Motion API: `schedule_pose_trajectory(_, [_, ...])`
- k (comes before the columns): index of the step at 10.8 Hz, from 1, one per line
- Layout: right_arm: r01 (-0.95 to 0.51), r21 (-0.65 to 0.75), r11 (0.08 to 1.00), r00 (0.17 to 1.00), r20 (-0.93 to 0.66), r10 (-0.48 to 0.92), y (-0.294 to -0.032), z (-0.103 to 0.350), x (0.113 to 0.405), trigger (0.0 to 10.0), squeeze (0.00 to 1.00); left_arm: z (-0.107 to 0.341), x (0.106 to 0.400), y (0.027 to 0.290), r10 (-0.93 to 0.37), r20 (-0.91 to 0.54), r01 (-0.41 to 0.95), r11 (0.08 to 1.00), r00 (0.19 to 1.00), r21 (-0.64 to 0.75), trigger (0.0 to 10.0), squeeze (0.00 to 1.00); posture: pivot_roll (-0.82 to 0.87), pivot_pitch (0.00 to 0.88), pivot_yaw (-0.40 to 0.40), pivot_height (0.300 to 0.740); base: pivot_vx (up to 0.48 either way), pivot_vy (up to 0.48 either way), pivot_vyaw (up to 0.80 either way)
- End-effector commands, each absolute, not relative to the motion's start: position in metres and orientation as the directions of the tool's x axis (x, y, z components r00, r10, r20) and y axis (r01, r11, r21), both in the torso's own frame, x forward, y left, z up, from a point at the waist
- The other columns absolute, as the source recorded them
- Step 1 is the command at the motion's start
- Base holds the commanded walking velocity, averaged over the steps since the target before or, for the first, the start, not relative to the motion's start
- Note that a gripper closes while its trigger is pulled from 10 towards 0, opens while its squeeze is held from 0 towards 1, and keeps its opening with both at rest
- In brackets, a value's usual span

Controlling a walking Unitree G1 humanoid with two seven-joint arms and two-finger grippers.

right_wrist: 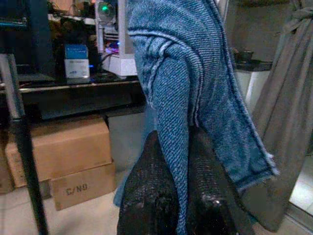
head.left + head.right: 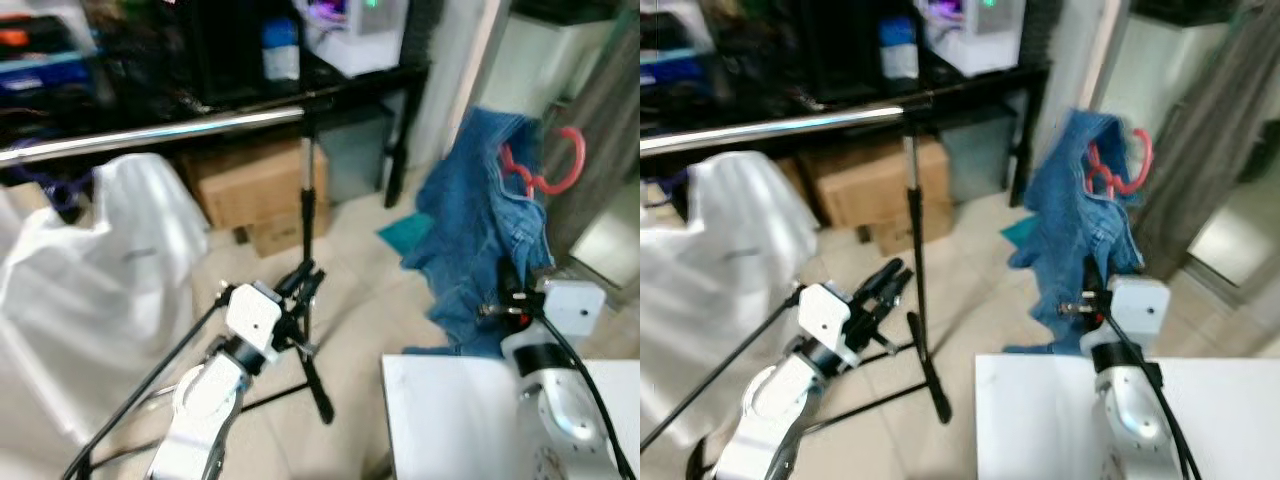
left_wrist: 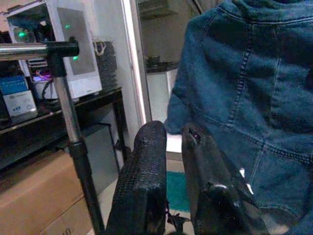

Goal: Hang hanger

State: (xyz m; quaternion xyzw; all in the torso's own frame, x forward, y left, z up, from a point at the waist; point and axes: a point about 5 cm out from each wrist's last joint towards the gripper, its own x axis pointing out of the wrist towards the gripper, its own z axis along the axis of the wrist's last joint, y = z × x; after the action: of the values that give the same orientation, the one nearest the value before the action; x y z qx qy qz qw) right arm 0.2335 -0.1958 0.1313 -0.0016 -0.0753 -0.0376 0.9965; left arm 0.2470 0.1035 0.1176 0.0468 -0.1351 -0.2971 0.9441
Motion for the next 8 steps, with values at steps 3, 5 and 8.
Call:
schedule_pose_trajectory(3, [0.067, 0.01, 0.998, 0.978, 0.199, -0.067, -0.1946, 0.1437, 0.2342, 10.0, 0.0, 0.1177, 0.2455, 0.1045, -0.581, 0.22, 0.555, 0.814, 0.784, 0.171, 10.0, 0.0, 0.05, 0.054, -0.018, 0.74, 0.0, 0.0, -0.71])
schedule_pose_trajectory(5, [0.07, 0.0, 0.998, 0.98, 0.188, -0.068, -0.1949, 0.1419, 0.2325, 10.0, 0.0, 0.118, 0.245, 0.1036, -0.588, 0.22, 0.557, 0.809, 0.779, 0.19, 10.0, 0.0, 0.04, 0.056, -0.018, 0.74, 0.0, -0.157, -0.78])
schedule_pose_trajectory(8, [0.068, -0.007, 0.998, 0.979, 0.194, -0.065, -0.1952, 0.144, 0.2308, 10.0, 0.0, 0.1187, 0.2445, 0.1017, -0.589, 0.23, 0.567, 0.808, 0.774, 0.16, 10.0, 0.0, 0.03, 0.061, -0.017, 0.74, 0.0, -0.16, -0.78])
